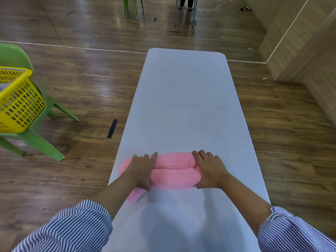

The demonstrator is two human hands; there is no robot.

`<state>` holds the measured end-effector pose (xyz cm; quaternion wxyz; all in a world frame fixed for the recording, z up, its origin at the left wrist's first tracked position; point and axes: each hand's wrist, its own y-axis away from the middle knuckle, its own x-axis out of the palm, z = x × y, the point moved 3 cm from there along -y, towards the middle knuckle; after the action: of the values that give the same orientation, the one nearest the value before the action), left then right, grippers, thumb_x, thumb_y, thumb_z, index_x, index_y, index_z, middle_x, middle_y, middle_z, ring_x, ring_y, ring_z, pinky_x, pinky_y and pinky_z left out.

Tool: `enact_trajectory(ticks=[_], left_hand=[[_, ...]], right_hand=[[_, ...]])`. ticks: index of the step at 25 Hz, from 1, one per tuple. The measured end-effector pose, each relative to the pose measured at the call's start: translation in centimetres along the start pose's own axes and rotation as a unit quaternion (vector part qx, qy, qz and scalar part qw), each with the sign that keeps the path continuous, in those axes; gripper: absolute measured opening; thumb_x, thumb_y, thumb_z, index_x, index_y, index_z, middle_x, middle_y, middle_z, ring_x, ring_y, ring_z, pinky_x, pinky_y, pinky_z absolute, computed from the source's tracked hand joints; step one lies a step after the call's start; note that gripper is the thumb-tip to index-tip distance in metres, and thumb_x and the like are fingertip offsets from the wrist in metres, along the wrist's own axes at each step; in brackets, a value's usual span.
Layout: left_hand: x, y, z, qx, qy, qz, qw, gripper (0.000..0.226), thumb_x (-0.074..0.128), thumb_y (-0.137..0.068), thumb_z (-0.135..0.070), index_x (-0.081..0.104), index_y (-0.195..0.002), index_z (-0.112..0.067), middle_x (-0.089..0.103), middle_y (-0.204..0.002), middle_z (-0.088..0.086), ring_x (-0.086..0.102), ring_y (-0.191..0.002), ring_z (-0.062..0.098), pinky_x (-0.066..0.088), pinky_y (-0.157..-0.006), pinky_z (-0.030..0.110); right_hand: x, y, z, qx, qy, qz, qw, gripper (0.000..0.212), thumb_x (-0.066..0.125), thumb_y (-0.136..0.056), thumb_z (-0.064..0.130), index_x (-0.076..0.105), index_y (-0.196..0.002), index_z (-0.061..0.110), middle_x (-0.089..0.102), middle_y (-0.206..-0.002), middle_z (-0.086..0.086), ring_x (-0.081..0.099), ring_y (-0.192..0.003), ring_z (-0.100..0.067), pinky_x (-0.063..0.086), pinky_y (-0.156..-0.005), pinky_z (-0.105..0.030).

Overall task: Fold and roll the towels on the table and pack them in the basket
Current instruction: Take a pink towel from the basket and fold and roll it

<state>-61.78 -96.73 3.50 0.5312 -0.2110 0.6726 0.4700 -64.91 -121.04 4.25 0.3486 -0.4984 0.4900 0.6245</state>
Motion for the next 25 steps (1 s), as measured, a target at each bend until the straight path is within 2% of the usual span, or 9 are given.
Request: enact_trajectory(ticks=[2,3,4,6,8,11,16,20,25], left_hand=[[0.3,0.2,-0.3,-0.025,0.002,-0.013,1.000,0.107,0.075,-0.056,-0.043,0.018,-0.141,-0.013,0.052,-0.112,0.005,0.054,-0.098,0.023,0.041,-0.090,0.034],[0.6,0.2,-0.5,-0.034,0.002,-0.017,0.999,0.104,0.075,-0.056,-0.044,0.021,-0.139,-0.013,0.052,-0.112,0.004,0.054,-0.098,0.022,0.041,-0.090,0.034],[0.8,0.3,-0.6,-0.044,0.004,-0.019,0.999,0.102,0.075,-0.057,-0.046,0.023,-0.139,-0.014,0.052,-0.114,0.003,0.054,-0.100,0.022,0.040,-0.092,0.035],[0.8,0.6,-0.8,-0.062,0.010,-0.026,0.998,0.099,0.075,-0.059,-0.049,0.023,-0.137,-0.017,0.053,-0.117,0.002,0.053,-0.104,0.023,0.038,-0.094,0.038],[0.9,0.7,-1.0,-0.076,0.008,-0.044,0.996,0.097,0.073,-0.060,-0.050,0.024,-0.138,-0.018,0.053,-0.118,0.001,0.053,-0.105,0.022,0.038,-0.093,0.038],[1.3,0.8,-1.3,-0.099,0.011,-0.041,0.994,0.100,0.070,-0.063,-0.050,0.020,-0.143,-0.017,0.053,-0.119,0.004,0.055,-0.105,0.025,0.039,-0.093,0.039],[1.3,1.3,-2.0,-0.129,0.009,-0.062,0.990,0.098,0.066,-0.072,-0.047,0.009,-0.149,-0.022,0.052,-0.117,0.009,0.056,-0.101,0.029,0.039,-0.086,0.040],[2.2,3.5,-2.2,-0.141,0.018,-0.077,0.987,0.095,0.061,-0.076,-0.046,0.001,-0.149,-0.036,0.049,-0.113,0.010,0.053,-0.098,0.029,0.038,-0.081,0.040],[3.6,12.8,3.9,-0.197,-0.008,-0.101,0.975,0.097,0.060,-0.075,-0.045,0.000,-0.150,-0.035,0.050,-0.119,0.010,0.055,-0.101,0.031,0.040,-0.080,0.041]], right_hand=[[-0.5,-0.6,0.8,0.007,0.059,0.009,0.998,0.109,0.076,-0.039,0.057,0.039,-0.129,0.007,0.051,-0.115,-0.010,0.056,-0.097,-0.033,0.041,-0.076,-0.041],[-0.5,-1.0,1.3,0.004,0.088,0.030,0.996,0.112,0.076,-0.045,0.056,0.032,-0.134,0.004,0.042,-0.130,-0.016,0.047,-0.116,-0.036,0.037,-0.088,-0.049],[-0.2,-1.4,1.9,-0.006,0.108,0.052,0.993,0.120,0.075,-0.050,0.059,0.019,-0.141,0.003,0.022,-0.146,-0.020,0.027,-0.133,-0.038,0.029,-0.098,-0.056],[0.1,-1.9,2.9,-0.020,0.120,0.085,0.989,0.137,0.072,-0.050,0.067,-0.008,-0.146,0.011,-0.015,-0.154,-0.016,-0.004,-0.141,-0.041,0.016,-0.102,-0.065],[0.5,-2.2,3.3,-0.022,0.095,0.084,0.992,0.136,0.072,-0.050,0.066,-0.016,-0.145,0.024,-0.004,-0.154,-0.015,0.009,-0.138,-0.041,0.024,-0.100,-0.061],[0.8,-2.9,2.8,-0.032,0.072,0.065,0.995,0.116,0.066,-0.057,0.063,-0.003,-0.145,0.031,0.027,-0.140,-0.011,0.034,-0.119,-0.035,0.035,-0.093,-0.048],[0.9,-3.5,2.3,-0.047,0.073,0.054,0.995,0.100,0.057,-0.061,0.069,0.005,-0.142,0.040,0.033,-0.133,-0.009,0.040,-0.110,-0.033,0.038,-0.080,-0.040],[-0.1,-2.9,3.8,-0.069,0.095,0.040,0.992,0.100,0.056,-0.061,0.070,0.006,-0.143,0.040,0.034,-0.132,-0.008,0.040,-0.109,-0.032,0.039,-0.081,-0.039],[-2.1,-2.8,14.3,-0.114,0.118,-0.014,0.986,0.104,0.066,-0.050,0.065,0.021,-0.139,0.037,0.047,-0.122,-0.012,0.049,-0.098,-0.034,0.041,-0.072,-0.040]])
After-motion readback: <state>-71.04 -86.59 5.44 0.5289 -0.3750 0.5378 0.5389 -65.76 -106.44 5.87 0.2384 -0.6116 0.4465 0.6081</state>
